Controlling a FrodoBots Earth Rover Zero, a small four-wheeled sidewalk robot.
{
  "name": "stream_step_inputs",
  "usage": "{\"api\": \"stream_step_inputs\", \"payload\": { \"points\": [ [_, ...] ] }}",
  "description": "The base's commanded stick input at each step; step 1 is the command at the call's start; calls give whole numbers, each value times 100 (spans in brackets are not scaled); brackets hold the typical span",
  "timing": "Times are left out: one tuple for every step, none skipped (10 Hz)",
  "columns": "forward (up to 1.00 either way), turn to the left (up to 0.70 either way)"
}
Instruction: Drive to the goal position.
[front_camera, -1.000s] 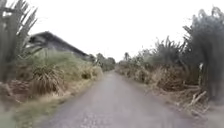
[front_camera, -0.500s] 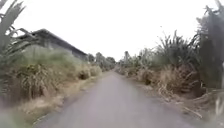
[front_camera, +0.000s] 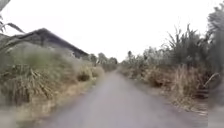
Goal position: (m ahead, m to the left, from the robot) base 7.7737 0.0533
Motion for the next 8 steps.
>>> {"api": "stream_step_inputs", "payload": {
  "points": [
    [100, 0],
    [100, 0],
    [100, 0],
    [100, 0],
    [100, 0],
    [100, 0],
    [100, 0],
    [100, 0]
  ]
}}
